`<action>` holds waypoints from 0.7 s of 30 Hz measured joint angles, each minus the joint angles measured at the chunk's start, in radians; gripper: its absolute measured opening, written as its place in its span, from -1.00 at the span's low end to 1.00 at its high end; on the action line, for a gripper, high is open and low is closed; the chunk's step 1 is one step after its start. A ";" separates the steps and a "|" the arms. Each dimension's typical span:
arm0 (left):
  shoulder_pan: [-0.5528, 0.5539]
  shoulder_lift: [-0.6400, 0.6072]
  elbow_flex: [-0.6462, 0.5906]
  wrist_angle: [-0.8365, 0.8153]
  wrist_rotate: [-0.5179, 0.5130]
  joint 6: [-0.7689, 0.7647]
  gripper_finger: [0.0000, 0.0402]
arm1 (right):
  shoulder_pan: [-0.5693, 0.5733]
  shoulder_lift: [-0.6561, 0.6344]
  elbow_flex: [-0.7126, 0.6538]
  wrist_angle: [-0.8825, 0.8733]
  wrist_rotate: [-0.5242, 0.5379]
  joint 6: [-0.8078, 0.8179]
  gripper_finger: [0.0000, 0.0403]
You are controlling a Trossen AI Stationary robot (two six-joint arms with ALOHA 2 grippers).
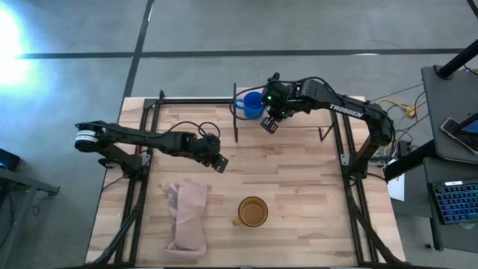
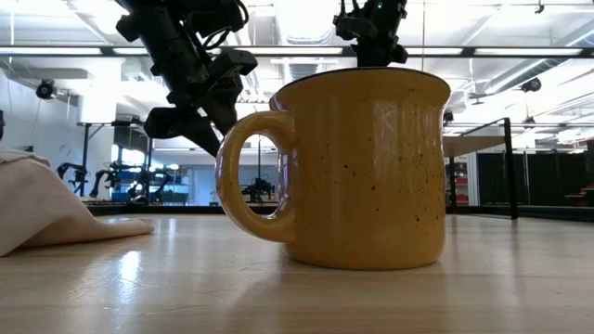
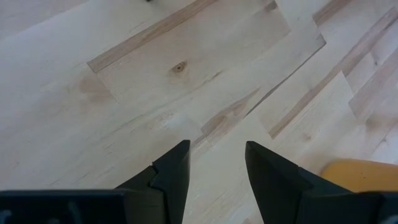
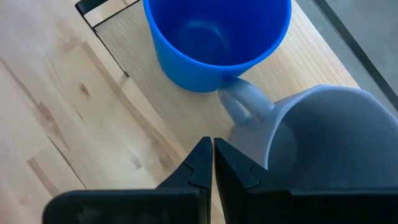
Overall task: Stack small to large cups/mugs on shelf
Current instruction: Put the light blue mug on the shelf
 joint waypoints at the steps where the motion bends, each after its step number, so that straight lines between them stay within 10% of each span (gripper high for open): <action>1: 0.000 0.000 0.000 0.000 0.000 0.000 -0.30 | 0.000 0.000 0.000 0.000 0.000 0.000 -0.96; 21: -0.002 0.000 0.000 -0.001 0.001 -0.001 -0.30 | -0.024 0.000 -0.010 0.038 0.029 0.004 -0.96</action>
